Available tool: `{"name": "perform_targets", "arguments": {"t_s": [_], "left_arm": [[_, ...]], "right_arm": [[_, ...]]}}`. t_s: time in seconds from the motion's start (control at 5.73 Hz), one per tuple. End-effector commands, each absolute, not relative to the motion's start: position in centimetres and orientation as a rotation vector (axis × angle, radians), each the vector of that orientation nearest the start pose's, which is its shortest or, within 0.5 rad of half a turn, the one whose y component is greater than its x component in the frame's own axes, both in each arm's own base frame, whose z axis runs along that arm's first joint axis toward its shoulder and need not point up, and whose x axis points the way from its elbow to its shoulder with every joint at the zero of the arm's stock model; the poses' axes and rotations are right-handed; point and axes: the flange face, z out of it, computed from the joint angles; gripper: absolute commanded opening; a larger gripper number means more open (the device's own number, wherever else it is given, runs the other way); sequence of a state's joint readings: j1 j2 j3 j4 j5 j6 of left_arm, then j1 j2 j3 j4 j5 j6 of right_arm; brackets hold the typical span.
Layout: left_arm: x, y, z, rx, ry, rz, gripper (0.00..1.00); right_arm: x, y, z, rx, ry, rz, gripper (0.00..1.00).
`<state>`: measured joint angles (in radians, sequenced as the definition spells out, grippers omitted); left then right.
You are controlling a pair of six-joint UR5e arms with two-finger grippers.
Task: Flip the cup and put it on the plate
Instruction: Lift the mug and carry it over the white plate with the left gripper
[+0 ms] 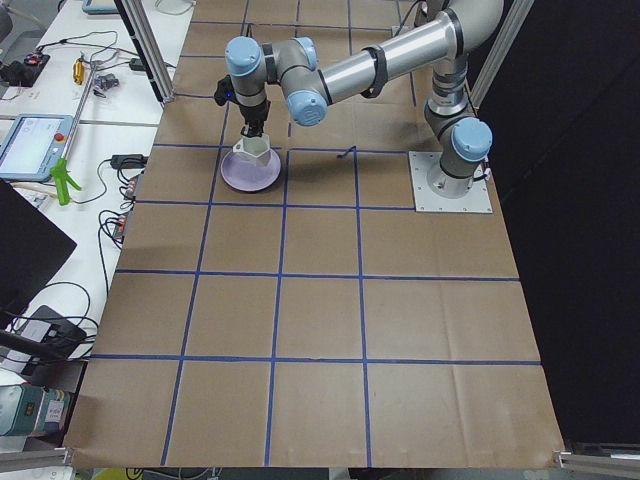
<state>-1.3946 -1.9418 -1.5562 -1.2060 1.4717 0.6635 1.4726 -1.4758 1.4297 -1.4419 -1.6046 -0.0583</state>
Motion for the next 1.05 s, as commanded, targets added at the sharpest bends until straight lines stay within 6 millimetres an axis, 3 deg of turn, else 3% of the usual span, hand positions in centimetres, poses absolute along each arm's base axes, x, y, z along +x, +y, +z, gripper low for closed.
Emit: {"name": "perform_targets", "arguments": {"t_s": [0.0, 0.52, 0.87], "left_arm": [[-5.5, -64.3, 30.2, 0.801, 3.105, -0.043, 0.0], [-5.2, -63.7, 27.2, 0.792, 3.06, -0.03, 0.0], [-5.3, -63.9, 26.8, 0.779, 3.068, -0.028, 0.06]], "right_arm": [[7.8, -53.3, 49.6, 0.061, 3.165, 0.135, 1.0], [7.8, -53.3, 49.6, 0.061, 3.165, 0.135, 1.0], [7.8, -53.3, 49.6, 0.061, 3.165, 0.135, 1.0]]}}
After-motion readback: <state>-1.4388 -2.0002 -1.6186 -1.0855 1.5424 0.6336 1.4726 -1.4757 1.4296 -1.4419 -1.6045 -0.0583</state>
